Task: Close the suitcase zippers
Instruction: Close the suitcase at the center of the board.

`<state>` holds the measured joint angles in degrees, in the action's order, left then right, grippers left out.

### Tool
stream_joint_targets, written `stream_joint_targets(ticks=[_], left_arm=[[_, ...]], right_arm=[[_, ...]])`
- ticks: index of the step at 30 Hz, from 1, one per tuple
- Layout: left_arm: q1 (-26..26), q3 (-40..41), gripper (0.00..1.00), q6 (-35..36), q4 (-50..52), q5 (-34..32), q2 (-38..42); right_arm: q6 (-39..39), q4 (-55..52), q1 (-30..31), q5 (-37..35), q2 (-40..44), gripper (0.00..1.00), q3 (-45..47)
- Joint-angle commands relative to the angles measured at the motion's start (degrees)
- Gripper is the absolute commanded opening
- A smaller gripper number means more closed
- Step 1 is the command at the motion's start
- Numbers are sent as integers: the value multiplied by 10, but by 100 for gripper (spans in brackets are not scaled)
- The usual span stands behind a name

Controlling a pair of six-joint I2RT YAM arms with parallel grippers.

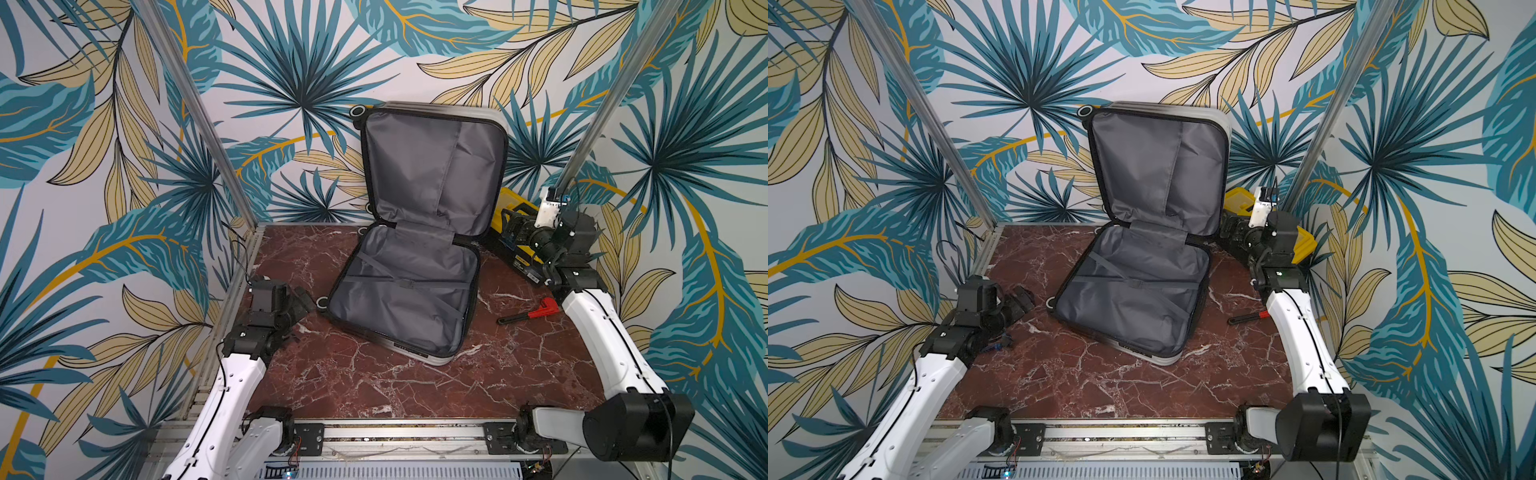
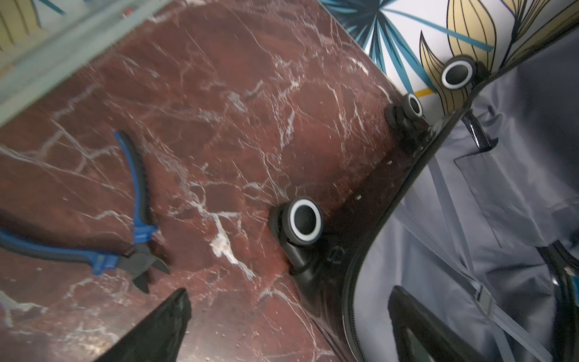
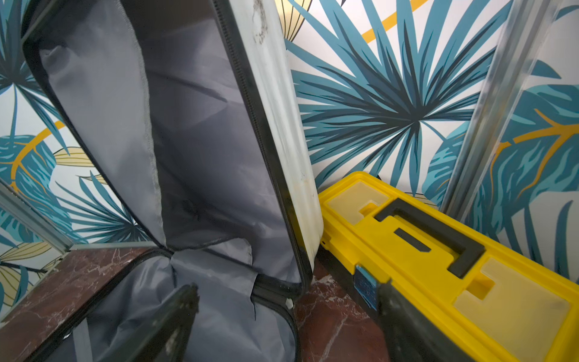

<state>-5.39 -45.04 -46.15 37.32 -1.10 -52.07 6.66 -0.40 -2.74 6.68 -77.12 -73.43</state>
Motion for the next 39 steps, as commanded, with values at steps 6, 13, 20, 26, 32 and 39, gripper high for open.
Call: stream_joint_targets(ticks=[6,13,20,26,32,39], left_arm=[[-100,-56,100,-81,20,12,-81],[-118,-50,90,-102,-13,23,-135],[-123,-49,69,-103,-35,32,-166],[-122,-57,61,-88,-46,34,-209],[-122,-71,44,-76,-46,19,-235],[-122,-83,19,-80,-54,15,-252]], right_arm=[[-25,0,44,-49,-115,86,-126],[-51,15,67,-127,-203,66,-212],[-68,54,71,-122,-240,41,-245],[-86,71,73,-128,-245,19,-241],[-107,100,74,-119,-223,0,-198],[-118,193,84,-76,-162,0,-101]])
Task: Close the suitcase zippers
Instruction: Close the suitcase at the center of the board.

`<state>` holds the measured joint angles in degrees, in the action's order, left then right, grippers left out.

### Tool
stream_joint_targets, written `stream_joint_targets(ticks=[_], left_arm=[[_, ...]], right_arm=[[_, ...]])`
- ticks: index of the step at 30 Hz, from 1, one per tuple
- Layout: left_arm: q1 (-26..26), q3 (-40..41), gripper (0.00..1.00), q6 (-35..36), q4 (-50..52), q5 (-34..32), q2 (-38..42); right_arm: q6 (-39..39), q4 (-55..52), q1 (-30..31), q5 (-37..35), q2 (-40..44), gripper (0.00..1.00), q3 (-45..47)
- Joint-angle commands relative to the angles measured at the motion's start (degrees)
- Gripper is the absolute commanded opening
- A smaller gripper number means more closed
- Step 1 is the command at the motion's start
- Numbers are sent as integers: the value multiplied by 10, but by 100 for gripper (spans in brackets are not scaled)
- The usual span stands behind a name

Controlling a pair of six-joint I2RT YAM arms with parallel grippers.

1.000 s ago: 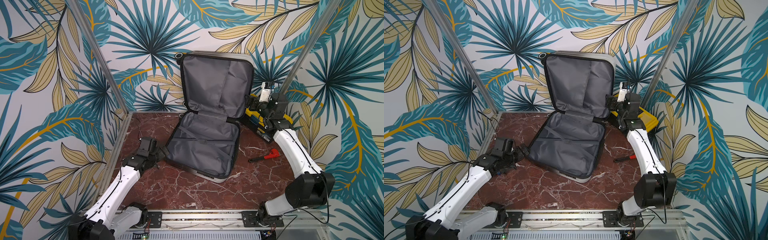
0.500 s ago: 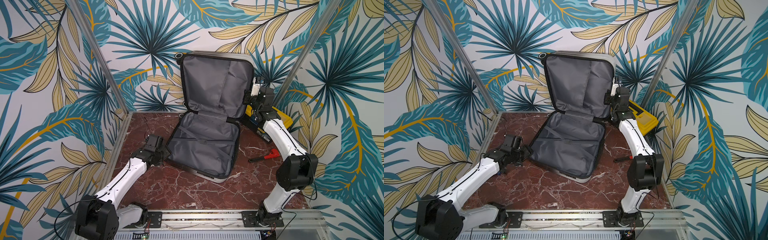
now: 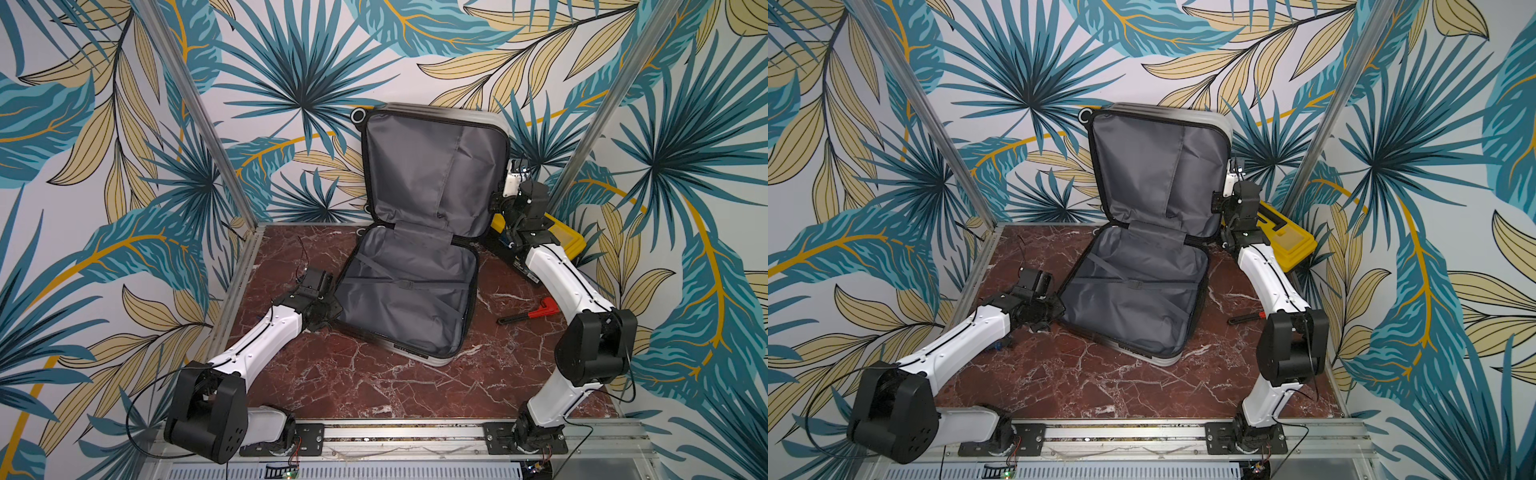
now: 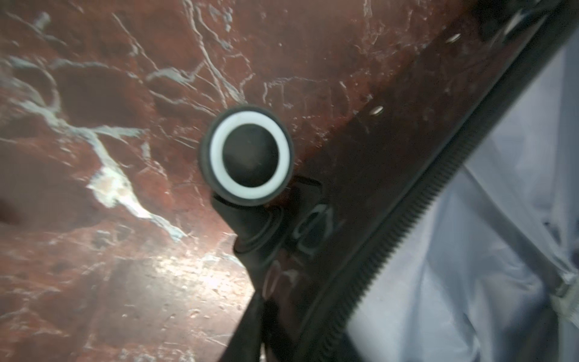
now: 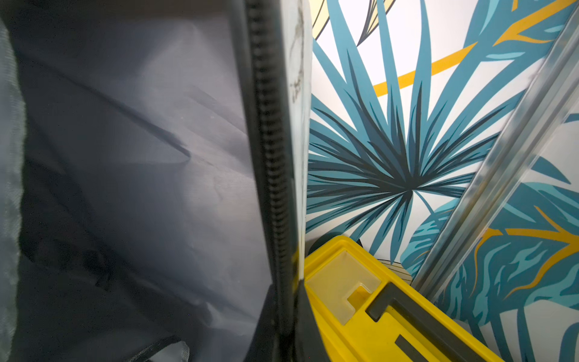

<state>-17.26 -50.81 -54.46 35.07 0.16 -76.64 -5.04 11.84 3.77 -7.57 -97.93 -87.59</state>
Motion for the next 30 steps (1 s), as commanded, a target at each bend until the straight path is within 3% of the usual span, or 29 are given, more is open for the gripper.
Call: stream_joint_targets(ticks=[1,5,13,18,30], left_arm=[[-2,-29,16,4,-33,1,-10],[6,-57,6,14,-32,1,-30],[36,-120,0,63,-44,19,-71],[65,-134,0,101,-109,93,-90],[69,-228,3,151,-110,141,-170]], right_arm=[[-5,86,22,72,56,0,58],[-4,149,30,78,95,0,128],[-7,213,40,79,153,0,227],[29,224,42,88,189,0,277],[15,249,74,28,234,2,367]])
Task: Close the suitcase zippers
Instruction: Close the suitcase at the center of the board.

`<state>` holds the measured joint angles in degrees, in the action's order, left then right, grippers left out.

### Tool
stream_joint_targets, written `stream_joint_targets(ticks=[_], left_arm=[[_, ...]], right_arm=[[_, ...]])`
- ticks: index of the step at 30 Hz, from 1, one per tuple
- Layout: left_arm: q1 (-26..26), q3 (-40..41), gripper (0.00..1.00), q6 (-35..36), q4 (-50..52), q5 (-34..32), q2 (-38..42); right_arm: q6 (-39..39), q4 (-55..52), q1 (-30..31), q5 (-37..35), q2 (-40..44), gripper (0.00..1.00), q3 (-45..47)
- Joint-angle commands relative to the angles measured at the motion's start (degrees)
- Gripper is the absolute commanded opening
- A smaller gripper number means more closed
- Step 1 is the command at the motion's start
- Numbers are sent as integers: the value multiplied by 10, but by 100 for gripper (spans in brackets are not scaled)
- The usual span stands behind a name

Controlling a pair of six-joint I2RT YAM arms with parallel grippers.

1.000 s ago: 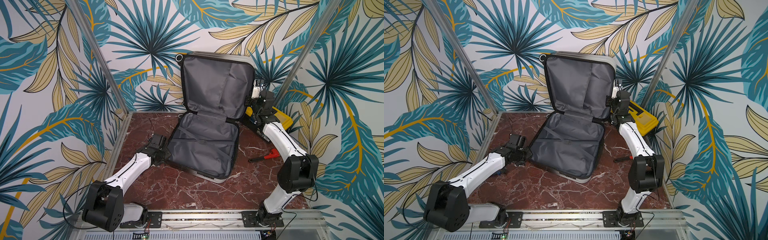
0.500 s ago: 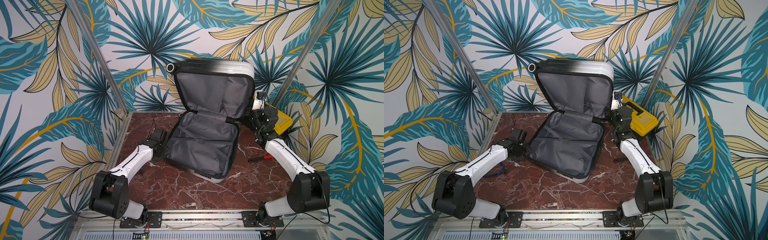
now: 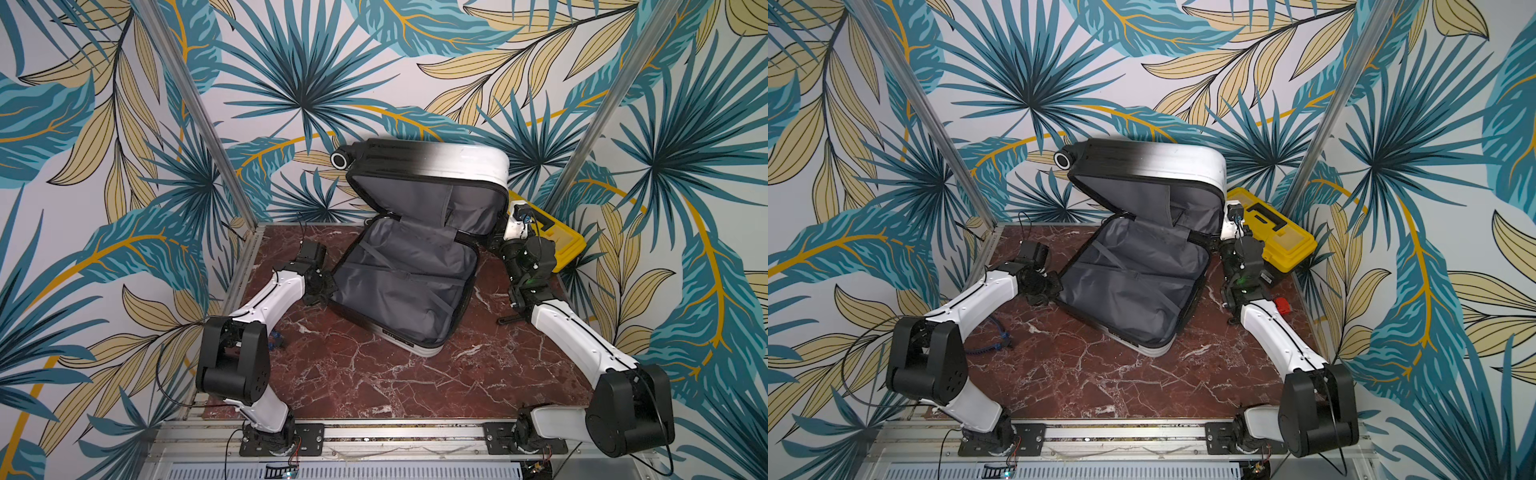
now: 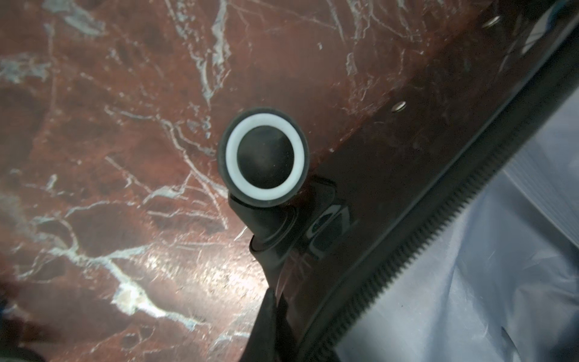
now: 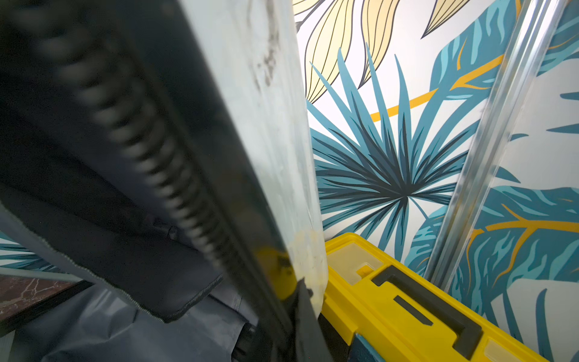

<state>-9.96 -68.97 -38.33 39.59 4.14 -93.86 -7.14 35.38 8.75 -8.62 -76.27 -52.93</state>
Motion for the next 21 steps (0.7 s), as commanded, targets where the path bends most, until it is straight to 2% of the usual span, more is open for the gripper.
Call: stream_joint_targets(ticks=[1,5,10,15,21], left_arm=[[-4,-46,6,-10,-155,102,5],[-3,-33,24,-10,-149,86,32],[0,9,48,-14,-124,42,83],[11,54,60,-27,-108,25,142],[19,135,66,-62,-65,-40,260]], right_arm=[[34,10,26,33,22,2,26],[26,-36,33,20,38,9,34],[10,-131,43,37,85,34,58],[-1,-260,52,85,147,53,73],[-6,-444,52,112,219,72,88]])
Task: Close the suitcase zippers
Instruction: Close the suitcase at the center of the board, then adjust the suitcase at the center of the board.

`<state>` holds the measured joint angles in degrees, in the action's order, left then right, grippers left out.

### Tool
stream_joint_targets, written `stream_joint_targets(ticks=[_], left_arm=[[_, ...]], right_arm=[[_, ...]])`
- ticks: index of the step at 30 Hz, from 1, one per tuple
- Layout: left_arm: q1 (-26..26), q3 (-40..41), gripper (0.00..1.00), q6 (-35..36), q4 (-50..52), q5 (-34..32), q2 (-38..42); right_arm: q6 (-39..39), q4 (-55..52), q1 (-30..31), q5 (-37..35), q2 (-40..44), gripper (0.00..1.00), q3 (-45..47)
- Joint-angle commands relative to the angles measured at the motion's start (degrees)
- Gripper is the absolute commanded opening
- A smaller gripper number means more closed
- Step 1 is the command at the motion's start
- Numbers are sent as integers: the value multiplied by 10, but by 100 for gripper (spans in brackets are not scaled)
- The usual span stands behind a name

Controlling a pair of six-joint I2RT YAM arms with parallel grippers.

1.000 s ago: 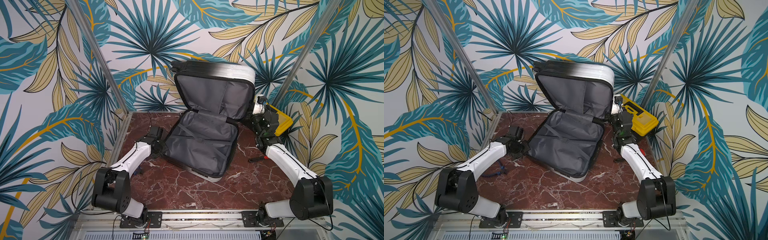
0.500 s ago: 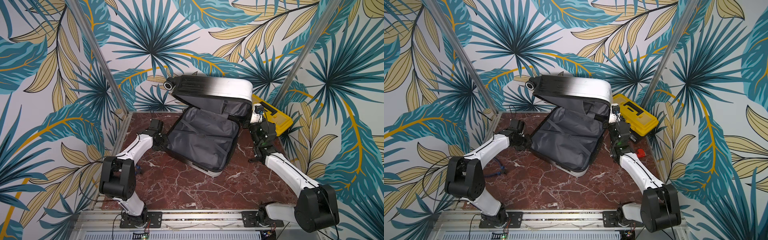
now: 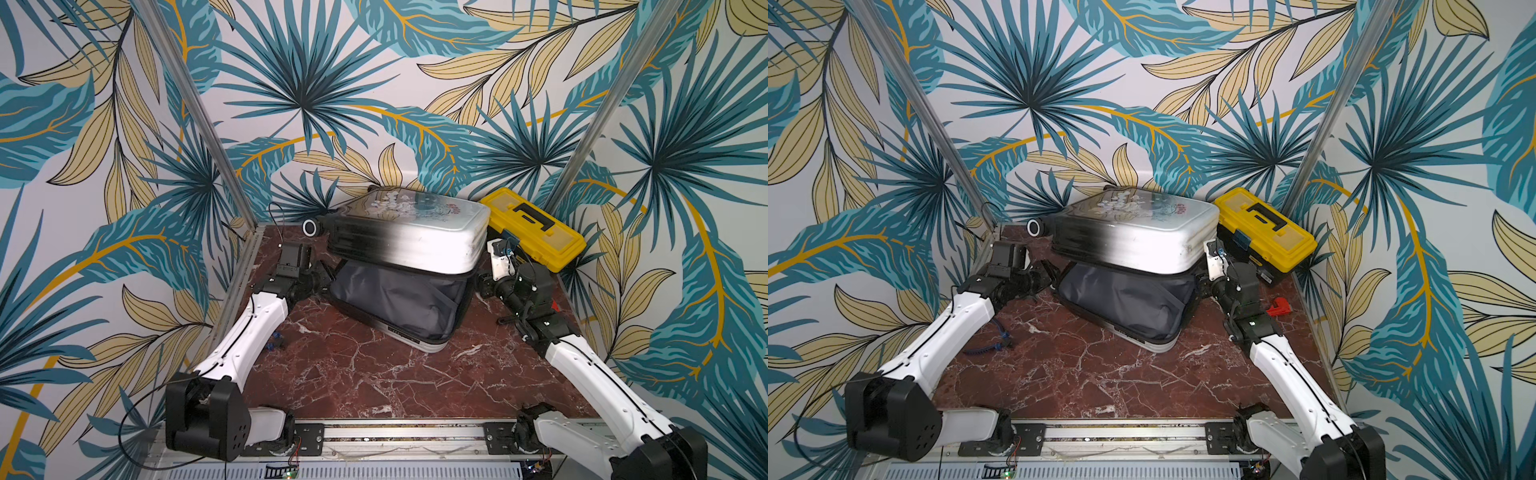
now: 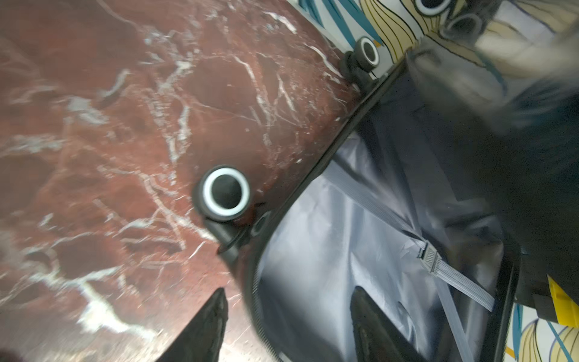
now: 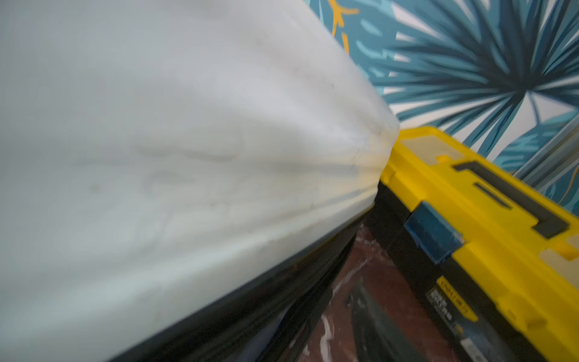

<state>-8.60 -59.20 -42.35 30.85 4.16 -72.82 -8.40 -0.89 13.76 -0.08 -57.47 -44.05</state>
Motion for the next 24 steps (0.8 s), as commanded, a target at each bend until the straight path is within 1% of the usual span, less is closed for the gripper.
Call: stream_joint_targets(ticks=[1,3,5,8,10,12,14,15,18,20,22,24], left_arm=[[5,58,67,-31,23,-48,75],[5,90,69,-35,23,-56,118],[5,105,71,-34,31,-53,151],[5,106,73,-34,60,-42,183],[5,111,76,-41,66,-29,203],[5,114,80,-51,66,-20,216],[6,110,82,-57,66,-13,218],[5,105,83,-59,66,-12,218],[6,89,89,-65,66,-3,213],[6,83,90,-66,64,-2,208],[5,81,91,-66,59,2,197],[5,81,92,-71,55,18,188]], right_arm=[[7,-129,2,36,39,75,-6],[7,-194,2,55,55,79,-8],[20,-242,2,52,79,81,-5],[48,-302,2,34,123,83,-6],[72,-328,2,20,144,85,-10],[100,-329,2,14,152,86,-12],[144,-327,1,2,143,86,-16],[180,-326,1,-5,134,86,-16],[265,-300,-4,-23,102,85,2],[299,-286,-7,-28,61,83,-1],[336,-275,-8,-49,7,79,-14],[366,-256,-8,-54,-36,77,-20]])
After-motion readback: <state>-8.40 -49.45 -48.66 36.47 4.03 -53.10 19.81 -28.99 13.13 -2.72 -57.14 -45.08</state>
